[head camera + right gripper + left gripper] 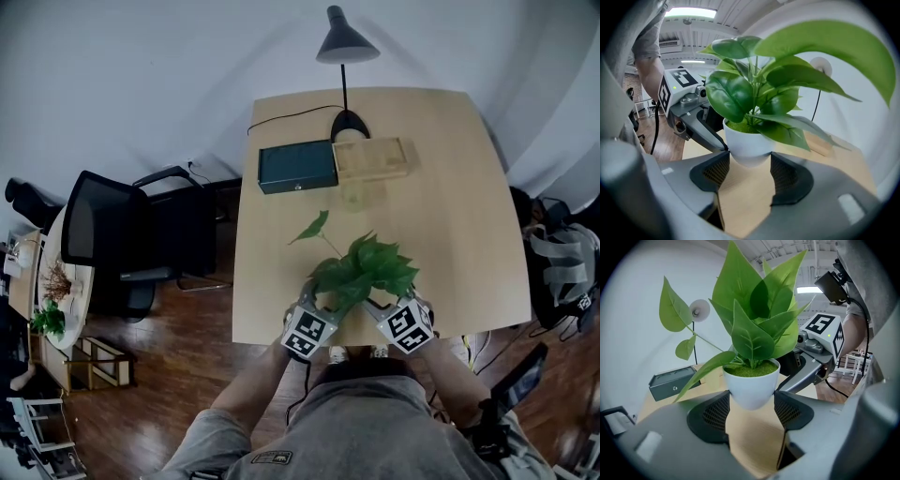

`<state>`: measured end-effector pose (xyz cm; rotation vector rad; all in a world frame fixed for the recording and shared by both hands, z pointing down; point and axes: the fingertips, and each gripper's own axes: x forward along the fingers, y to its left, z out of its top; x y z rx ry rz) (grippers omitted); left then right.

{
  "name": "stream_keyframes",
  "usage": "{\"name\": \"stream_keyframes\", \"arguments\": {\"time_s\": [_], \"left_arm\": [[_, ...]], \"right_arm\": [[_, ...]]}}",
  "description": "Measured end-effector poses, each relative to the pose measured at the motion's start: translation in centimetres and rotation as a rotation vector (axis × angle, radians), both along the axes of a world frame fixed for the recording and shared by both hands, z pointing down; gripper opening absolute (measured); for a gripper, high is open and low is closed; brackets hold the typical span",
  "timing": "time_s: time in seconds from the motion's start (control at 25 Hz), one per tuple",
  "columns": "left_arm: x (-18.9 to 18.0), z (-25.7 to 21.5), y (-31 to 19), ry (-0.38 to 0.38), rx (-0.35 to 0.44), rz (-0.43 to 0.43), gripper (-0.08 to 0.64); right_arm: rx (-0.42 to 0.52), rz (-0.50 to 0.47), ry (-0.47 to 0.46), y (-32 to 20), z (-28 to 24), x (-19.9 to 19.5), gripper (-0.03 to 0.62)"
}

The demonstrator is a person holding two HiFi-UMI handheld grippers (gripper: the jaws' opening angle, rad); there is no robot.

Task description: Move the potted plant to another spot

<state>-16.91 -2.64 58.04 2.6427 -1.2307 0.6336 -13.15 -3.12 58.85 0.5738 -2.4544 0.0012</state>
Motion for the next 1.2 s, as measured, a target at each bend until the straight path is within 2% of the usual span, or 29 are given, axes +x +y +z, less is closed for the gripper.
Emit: {"name": "stream_keyframes", "arguments": {"time_s": [0.8, 1.2], "left_arm": [[-0.8, 7.0, -0.8, -0.043, -0.146, -0.038, 0.293], [-0.4, 8.0, -0.4, -0.061, -0.151, -0.034, 0.293]], "right_arm": [[-0.144, -0.024, 0.030, -0.8, 7.1, -0.4, 0.281], [-0.144, -0.016, 0.037, -0.4, 8.1, -0.1, 0.279]]}}
